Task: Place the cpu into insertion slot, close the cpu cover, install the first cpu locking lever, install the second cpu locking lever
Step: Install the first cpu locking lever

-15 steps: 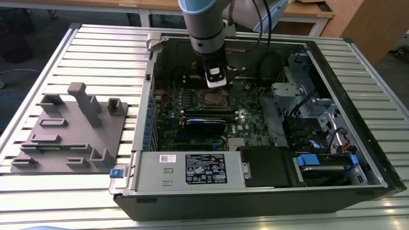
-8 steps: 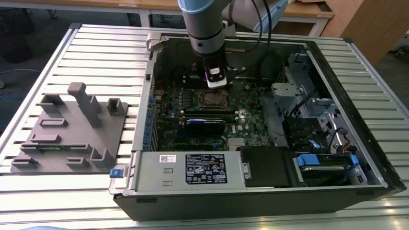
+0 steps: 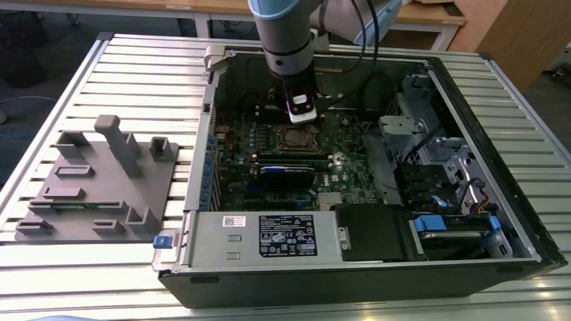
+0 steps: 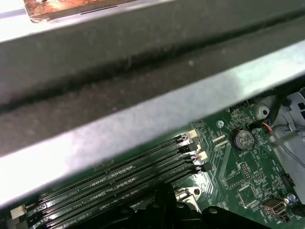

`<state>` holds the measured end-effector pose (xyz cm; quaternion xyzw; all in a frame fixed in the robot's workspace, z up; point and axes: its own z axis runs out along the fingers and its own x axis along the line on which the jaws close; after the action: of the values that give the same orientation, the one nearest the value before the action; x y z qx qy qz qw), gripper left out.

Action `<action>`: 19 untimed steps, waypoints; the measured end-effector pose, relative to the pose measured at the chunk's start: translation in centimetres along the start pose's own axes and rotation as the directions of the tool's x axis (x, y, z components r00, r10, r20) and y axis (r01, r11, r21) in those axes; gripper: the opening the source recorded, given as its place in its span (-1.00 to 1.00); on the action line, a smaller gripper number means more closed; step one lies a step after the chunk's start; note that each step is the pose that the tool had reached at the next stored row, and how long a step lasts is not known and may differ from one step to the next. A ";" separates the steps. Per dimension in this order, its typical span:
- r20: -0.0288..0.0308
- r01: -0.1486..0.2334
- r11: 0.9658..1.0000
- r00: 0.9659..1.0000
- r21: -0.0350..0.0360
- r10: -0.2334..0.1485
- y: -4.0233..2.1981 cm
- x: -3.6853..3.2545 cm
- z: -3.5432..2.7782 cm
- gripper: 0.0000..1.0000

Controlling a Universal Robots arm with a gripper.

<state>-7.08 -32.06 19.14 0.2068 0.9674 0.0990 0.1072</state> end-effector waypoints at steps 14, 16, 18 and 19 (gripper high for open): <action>0.000 0.000 1.000 1.000 0.000 0.000 0.34 0.21 0.24 -0.80; 0.000 0.000 1.000 1.000 -0.001 0.000 0.35 0.23 0.31 -0.80; 0.000 0.000 1.000 1.000 -0.001 0.000 0.34 0.22 0.31 -0.80; 0.000 0.000 1.000 1.000 -0.001 0.000 0.34 0.22 0.30 -0.80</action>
<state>-7.08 -31.61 18.90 0.2069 0.9674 0.0996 0.1072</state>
